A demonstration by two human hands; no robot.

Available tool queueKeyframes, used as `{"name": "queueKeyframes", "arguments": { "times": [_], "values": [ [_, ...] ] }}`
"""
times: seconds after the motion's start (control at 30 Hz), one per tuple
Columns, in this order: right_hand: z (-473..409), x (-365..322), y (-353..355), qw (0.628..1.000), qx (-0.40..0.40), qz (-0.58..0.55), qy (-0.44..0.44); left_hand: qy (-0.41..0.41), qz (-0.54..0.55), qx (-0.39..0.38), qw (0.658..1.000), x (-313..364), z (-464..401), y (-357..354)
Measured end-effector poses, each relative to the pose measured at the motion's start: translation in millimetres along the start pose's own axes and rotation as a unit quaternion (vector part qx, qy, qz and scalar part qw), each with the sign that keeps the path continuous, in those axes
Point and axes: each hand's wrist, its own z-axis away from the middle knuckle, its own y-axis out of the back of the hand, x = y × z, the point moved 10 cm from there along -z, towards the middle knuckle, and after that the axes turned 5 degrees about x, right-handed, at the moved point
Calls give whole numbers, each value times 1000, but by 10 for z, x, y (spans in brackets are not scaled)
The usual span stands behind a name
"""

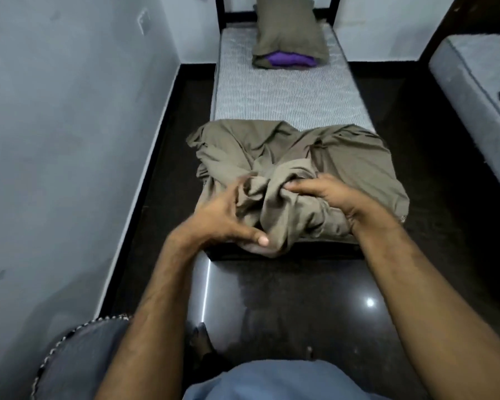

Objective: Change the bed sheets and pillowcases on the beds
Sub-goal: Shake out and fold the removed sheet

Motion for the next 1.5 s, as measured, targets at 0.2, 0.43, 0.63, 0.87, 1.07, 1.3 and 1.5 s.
{"name": "queueKeyframes", "arguments": {
  "times": [0.2,0.43,0.63,0.87,1.07,1.3,1.5],
  "values": [
    [207,84,358,997,-56,-51,1,5,-50,162,986,432,-80,-769],
    [527,46,550,973,-191,66,112,-8,-20,360,933,877,255,-319],
    [445,-204,210,927,-30,277,252,-107,141,330,927,1879,397,-141],
    [896,-1048,-508,945,4,142,296,-148,377,285,869,2376,568,380],
    [1196,-1722,-887,963,6,32,266,-224,332,231,887,2220,1152,260],
    [1391,-2443,-1669,970,-75,-43,226,-118,198,275,933,1911,1638,268],
    [1402,-2287,-2035,957,-150,87,231,-152,357,386,837,1942,1916,804]
  ]
}}
